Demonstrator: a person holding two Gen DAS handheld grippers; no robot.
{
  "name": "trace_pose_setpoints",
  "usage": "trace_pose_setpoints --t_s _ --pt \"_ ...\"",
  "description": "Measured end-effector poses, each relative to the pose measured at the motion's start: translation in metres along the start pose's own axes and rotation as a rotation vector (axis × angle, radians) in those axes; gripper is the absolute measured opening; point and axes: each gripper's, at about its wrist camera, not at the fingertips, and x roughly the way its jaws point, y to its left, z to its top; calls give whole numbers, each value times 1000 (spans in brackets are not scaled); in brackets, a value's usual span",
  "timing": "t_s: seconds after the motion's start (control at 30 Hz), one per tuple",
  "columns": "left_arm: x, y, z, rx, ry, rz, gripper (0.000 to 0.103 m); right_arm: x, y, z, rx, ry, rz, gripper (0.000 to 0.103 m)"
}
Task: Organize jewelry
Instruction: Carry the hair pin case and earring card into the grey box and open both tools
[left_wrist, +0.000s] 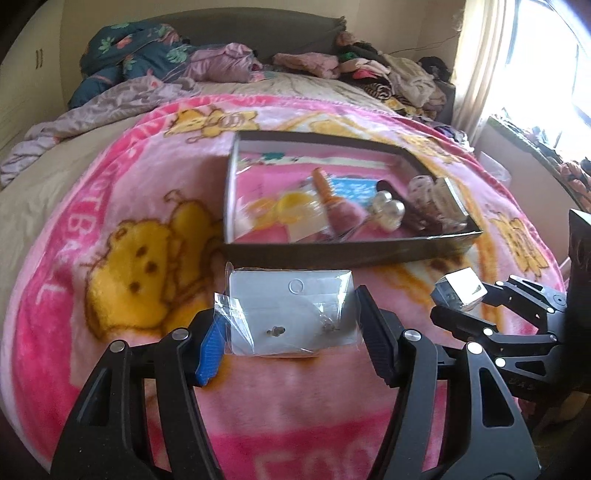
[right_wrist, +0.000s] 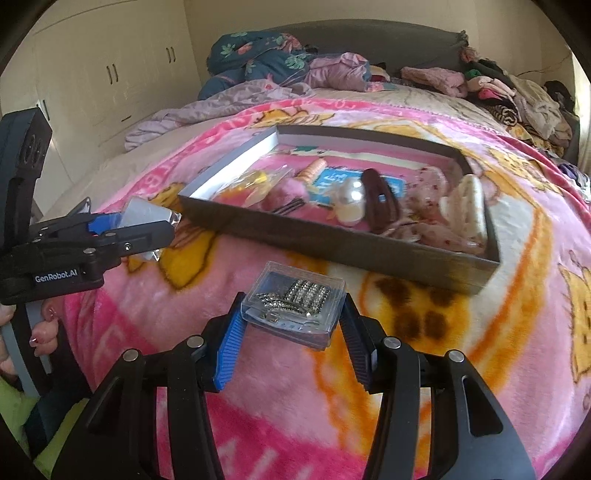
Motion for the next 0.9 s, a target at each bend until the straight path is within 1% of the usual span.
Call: trace_pose_setpoints --t_s 0.33,0.53,0.9 --pt "7 -29 19 39 -12 -27 55 -23 -32 8 38 -62 -45 48" --pt "13 -45 36 57 -25 -41 55 -31 -53 13 66 -94 -68 48" --pt "23 -58 61 63 -42 -57 55 -45 -84 33 88 -155 -111 48"
